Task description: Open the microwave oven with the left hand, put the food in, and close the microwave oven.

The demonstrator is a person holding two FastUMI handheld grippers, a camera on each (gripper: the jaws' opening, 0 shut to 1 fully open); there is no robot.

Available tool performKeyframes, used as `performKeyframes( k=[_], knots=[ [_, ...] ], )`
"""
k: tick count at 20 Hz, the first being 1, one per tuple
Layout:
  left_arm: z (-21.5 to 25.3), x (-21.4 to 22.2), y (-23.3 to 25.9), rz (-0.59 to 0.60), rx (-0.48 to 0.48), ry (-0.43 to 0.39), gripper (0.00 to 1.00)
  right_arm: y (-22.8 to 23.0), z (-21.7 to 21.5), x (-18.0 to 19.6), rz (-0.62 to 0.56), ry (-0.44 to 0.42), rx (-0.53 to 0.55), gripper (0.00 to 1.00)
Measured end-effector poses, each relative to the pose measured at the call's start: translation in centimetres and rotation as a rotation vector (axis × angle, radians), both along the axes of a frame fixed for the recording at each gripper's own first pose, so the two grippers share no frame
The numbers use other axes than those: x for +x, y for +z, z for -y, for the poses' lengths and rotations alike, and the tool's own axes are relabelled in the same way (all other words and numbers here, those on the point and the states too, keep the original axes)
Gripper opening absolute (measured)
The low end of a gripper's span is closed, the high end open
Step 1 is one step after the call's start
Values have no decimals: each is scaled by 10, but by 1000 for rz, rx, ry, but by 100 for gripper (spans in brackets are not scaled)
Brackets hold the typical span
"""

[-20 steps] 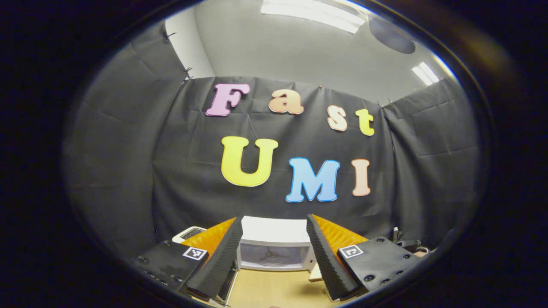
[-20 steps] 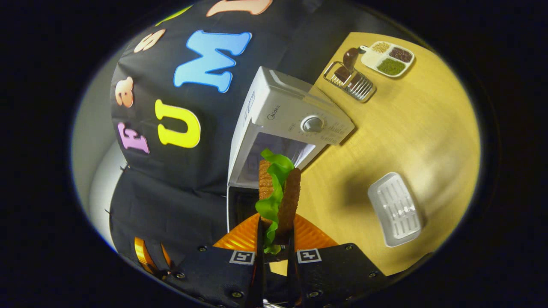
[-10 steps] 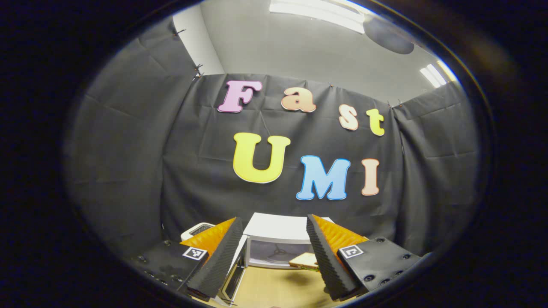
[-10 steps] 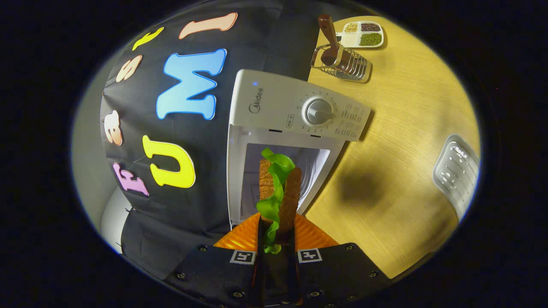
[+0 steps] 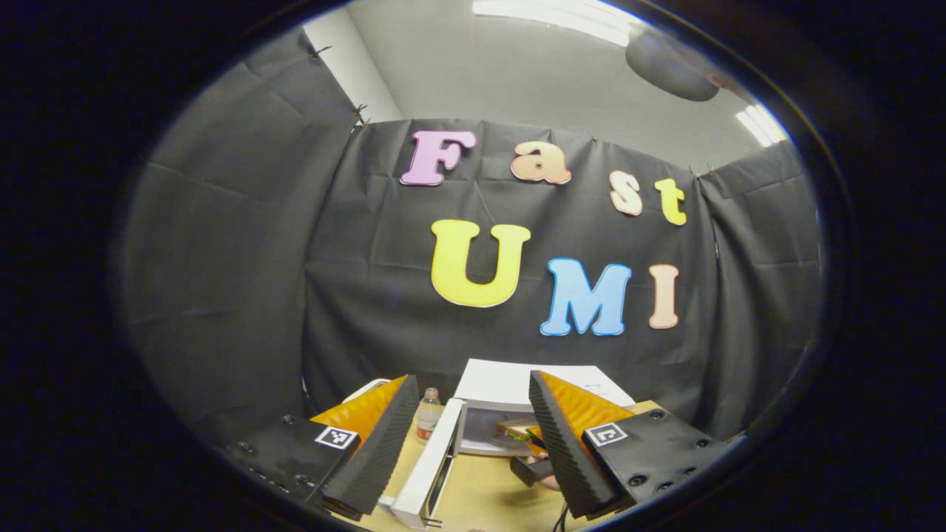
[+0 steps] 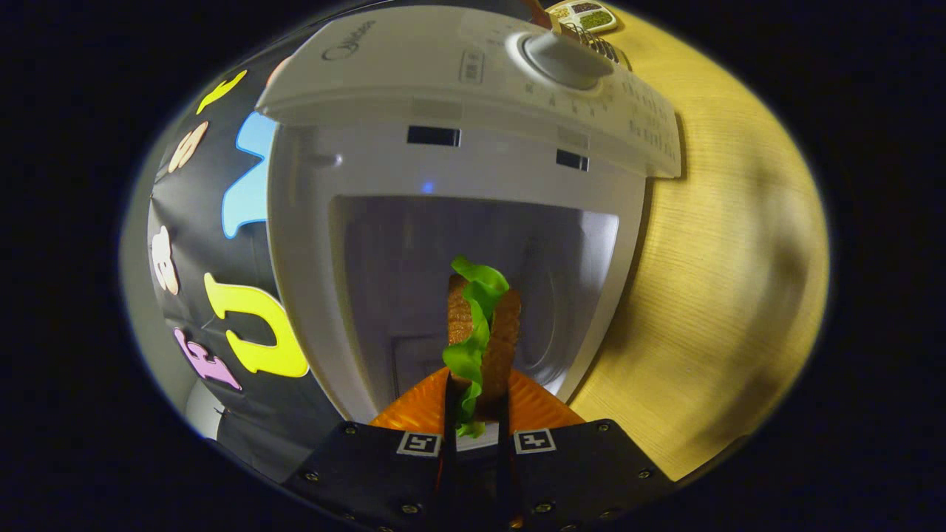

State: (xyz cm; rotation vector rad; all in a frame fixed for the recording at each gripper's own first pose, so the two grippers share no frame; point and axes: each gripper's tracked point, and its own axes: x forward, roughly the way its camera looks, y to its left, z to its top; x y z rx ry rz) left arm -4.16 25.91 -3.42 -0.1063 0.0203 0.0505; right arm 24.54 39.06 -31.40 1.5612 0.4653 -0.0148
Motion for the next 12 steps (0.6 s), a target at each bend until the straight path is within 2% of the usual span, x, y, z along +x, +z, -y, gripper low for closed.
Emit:
performKeyframes(
  k=[4, 9, 12],
  knots=[
    [-17, -3, -10, -19, -7, 30, 96, -13, -4, 29, -49, -92, 11, 22],
    [-38, -3, -19, -34, -42, 75, 94, -22, -11, 57, -45, -144, -17, 21],
    [-45, -5, -17, -26, -36, 83, 94, -25, -8, 60, -58, -168, -29, 21]
  ],
)
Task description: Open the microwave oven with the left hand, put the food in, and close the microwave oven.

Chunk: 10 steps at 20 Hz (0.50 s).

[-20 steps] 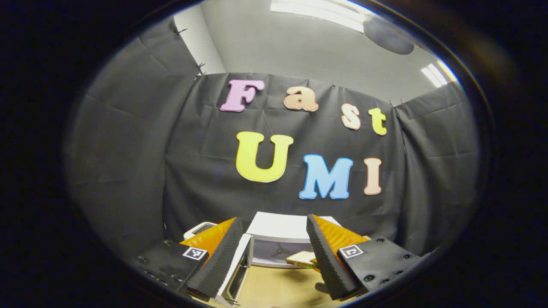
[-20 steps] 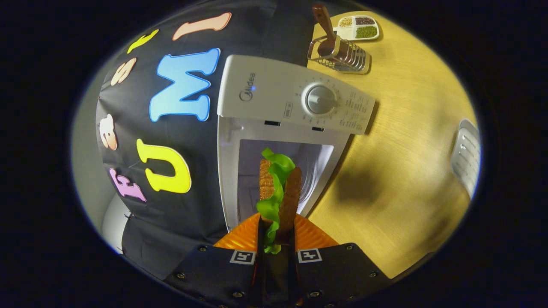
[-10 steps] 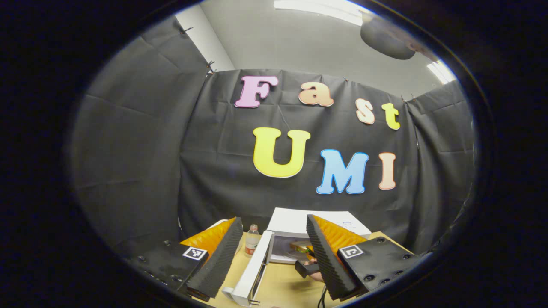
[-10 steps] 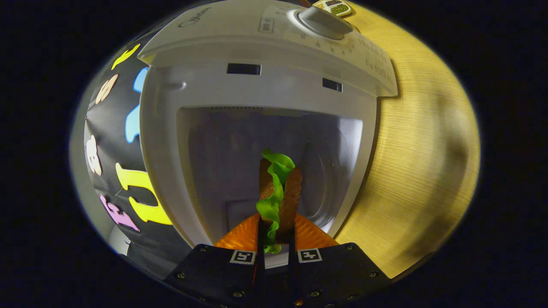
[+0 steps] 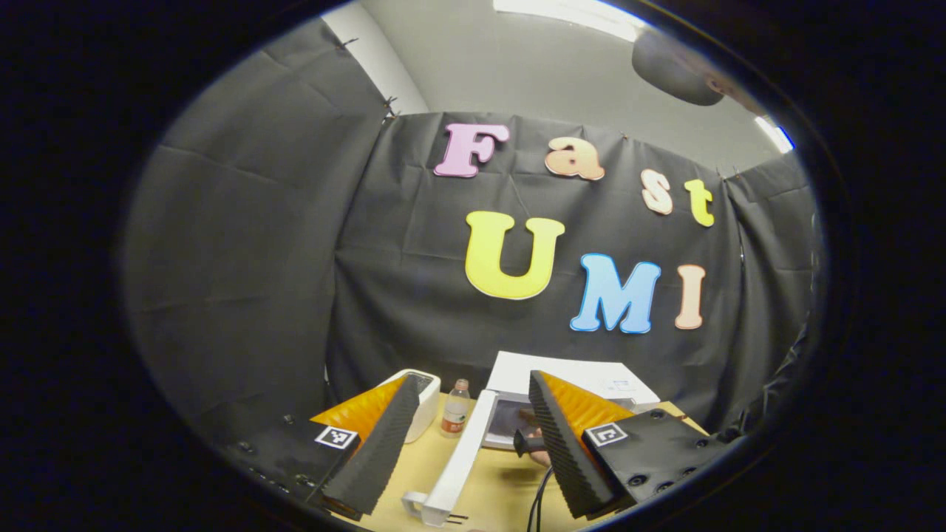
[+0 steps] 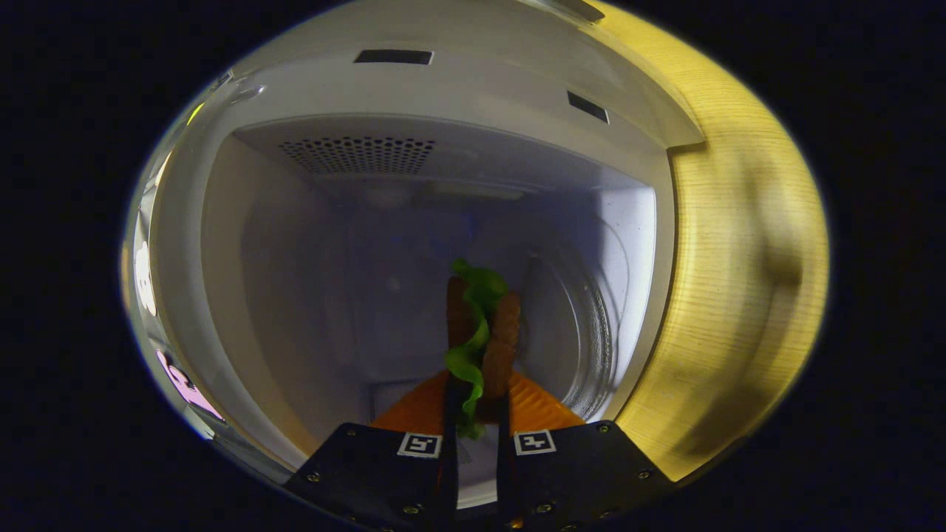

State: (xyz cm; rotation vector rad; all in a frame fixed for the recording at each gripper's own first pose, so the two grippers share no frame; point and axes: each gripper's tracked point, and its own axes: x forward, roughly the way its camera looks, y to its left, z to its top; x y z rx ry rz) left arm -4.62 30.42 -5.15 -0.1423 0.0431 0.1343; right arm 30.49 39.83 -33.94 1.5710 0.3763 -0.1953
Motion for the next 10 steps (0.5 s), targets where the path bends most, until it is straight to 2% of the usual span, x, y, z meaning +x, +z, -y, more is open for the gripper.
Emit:
performKeyframes(
  k=[1, 3, 4, 5, 6, 7, 8, 9, 10],
  knots=[
    [-2, 1, 1, 4, -1, 1, 94, -2, 0, -1, -7, 5, -2, 21],
    [-2, 3, 3, 11, -9, -4, 94, -8, -1, -8, -45, 15, -6, 29],
    [-2, 4, 2, 16, -12, -8, 94, -14, 0, -13, -79, 25, -13, 40],
    [-1, 7, 4, 21, -15, -15, 94, -18, -1, -19, -108, 41, -11, 46],
    [2, 10, 5, 27, -16, -23, 94, -20, -4, -26, -131, 64, -5, 59],
    [5, 12, 5, 34, -17, -30, 94, -20, -8, -34, -142, 97, -4, 63],
    [9, 14, 6, 41, -19, -41, 94, -18, -12, -45, -145, 138, -18, 79],
    [12, 16, 6, 45, -21, -50, 94, -16, -10, -55, -135, 161, -45, 86],
    [16, 20, 6, 49, -24, -63, 96, -13, -10, -66, -131, 189, -67, 88]
  ],
)
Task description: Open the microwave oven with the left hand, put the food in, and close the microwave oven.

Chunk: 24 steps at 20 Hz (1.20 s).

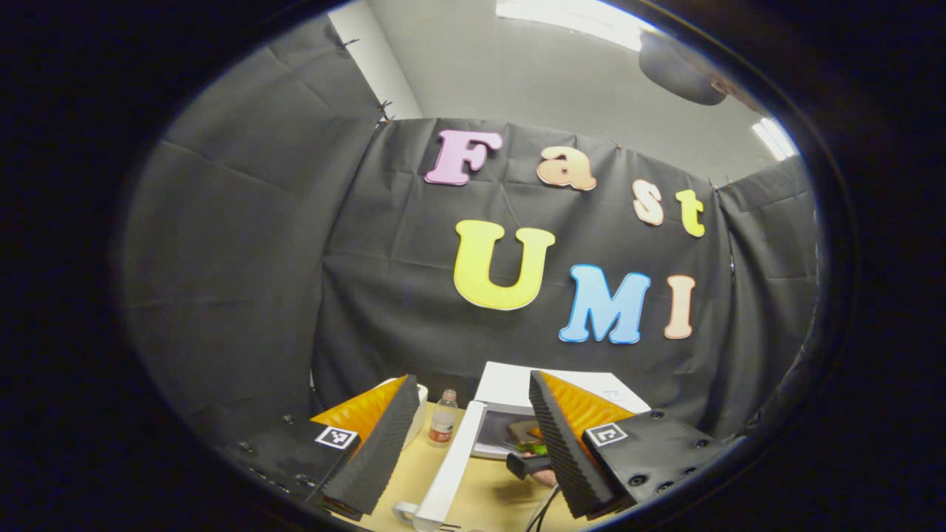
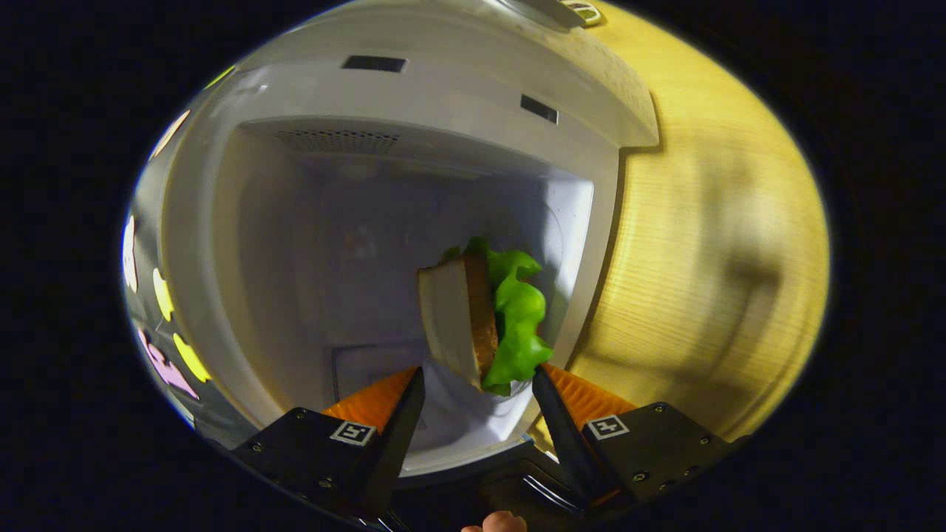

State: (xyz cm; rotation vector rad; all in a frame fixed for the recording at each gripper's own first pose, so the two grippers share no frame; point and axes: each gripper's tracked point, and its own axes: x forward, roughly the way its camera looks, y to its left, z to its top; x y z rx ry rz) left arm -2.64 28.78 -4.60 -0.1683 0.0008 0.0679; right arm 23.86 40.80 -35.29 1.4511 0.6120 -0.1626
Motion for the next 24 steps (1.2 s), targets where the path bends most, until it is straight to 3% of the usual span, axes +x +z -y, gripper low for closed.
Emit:
performKeyframes(
  k=[3, 7, 12, 17, 22, 24],
  knots=[
    [14, 7, 2, 15, -1, -34, 94, 11, 12, -38, 23, 103, -99, 88],
    [31, 15, -4, 27, 9, -67, 96, 52, 45, -81, 140, 279, -357, 88],
    [50, 30, -18, 0, 29, -104, 94, 125, 121, -114, 369, 391, -785, 88],
    [66, 32, -15, 2, 73, -102, 94, 208, 210, -148, 521, 303, -1117, 88],
    [89, 32, -21, -21, 105, -124, 96, 263, 265, -199, 545, 179, -1278, 88],
    [98, 28, -22, -28, 138, -138, 96, 277, 275, -213, 543, 155, -1293, 88]
  ],
)
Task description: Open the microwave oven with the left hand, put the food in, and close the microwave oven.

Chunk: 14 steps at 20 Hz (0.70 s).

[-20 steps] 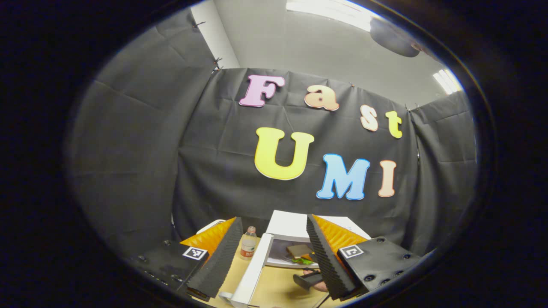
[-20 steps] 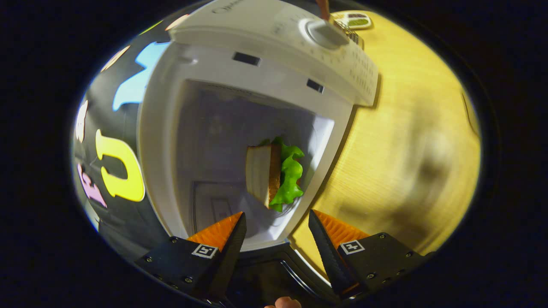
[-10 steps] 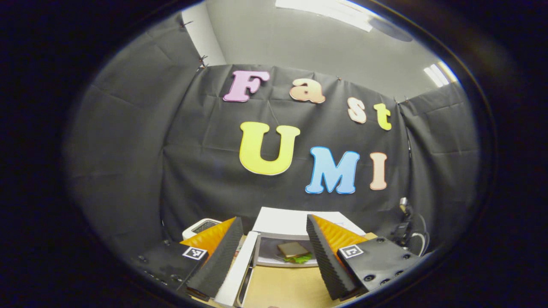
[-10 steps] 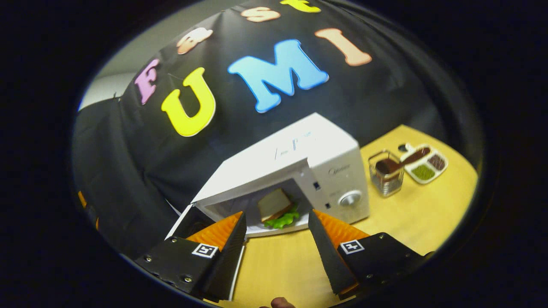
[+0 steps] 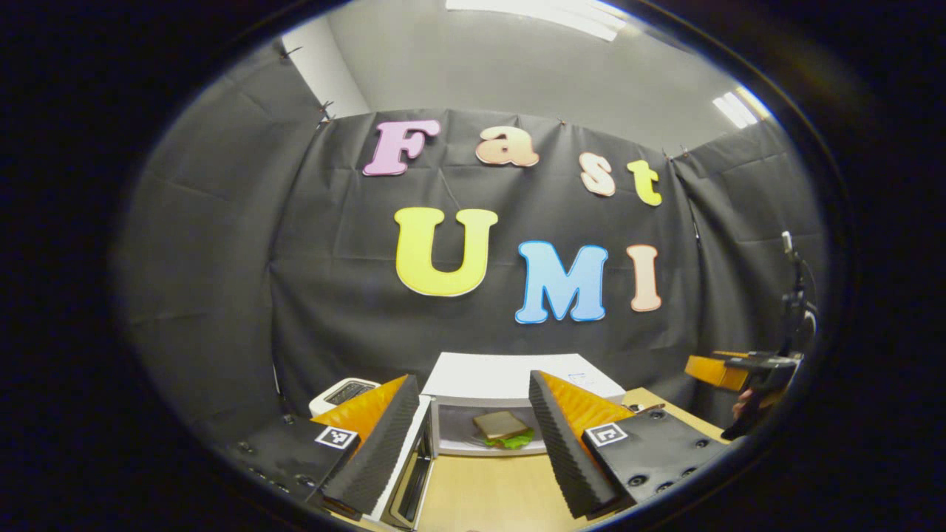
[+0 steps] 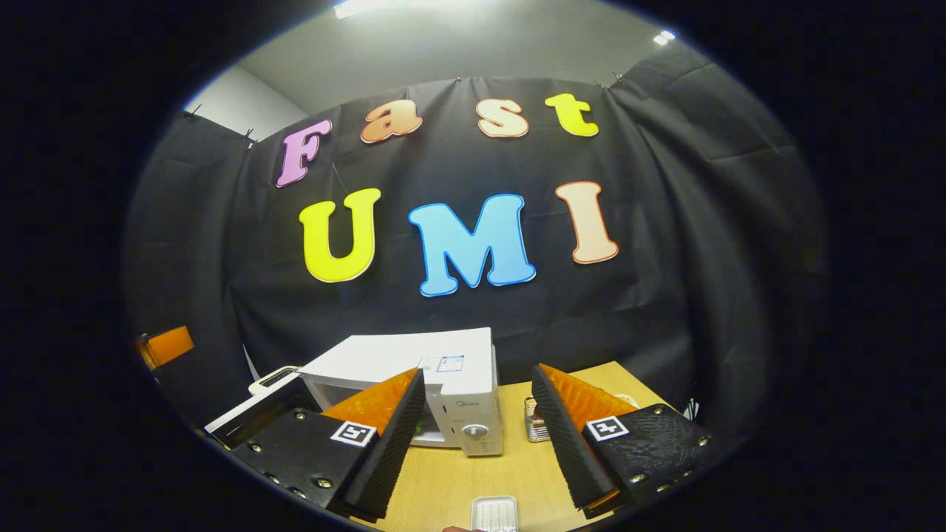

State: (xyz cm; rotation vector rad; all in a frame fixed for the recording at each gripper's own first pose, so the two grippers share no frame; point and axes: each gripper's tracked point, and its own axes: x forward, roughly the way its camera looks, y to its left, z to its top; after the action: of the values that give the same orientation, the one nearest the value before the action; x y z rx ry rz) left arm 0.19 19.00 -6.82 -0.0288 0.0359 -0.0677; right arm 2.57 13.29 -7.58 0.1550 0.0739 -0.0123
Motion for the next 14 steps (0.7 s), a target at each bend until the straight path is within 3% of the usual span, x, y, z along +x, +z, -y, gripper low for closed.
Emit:
performKeyframes(
  k=[8, 9, 11, 12, 14],
  knots=[
    [10, -10, 7, -2, -19, -32, 94, 41, 25, -16, 72, -61, -64, 94],
    [8, -12, 10, -1, -22, -36, 72, 44, 23, -14, 81, -62, -82, 94],
    [-22, -19, 9, -4, -13, 47, 29, 48, 15, -15, 107, -43, -92, 97],
    [-20, -22, 6, -18, -38, 26, 7, 50, 11, -15, 114, -29, -87, 97],
    [-47, -32, -9, -50, -28, 63, 7, 48, 4, -10, 117, -11, -87, 98]
  ],
)
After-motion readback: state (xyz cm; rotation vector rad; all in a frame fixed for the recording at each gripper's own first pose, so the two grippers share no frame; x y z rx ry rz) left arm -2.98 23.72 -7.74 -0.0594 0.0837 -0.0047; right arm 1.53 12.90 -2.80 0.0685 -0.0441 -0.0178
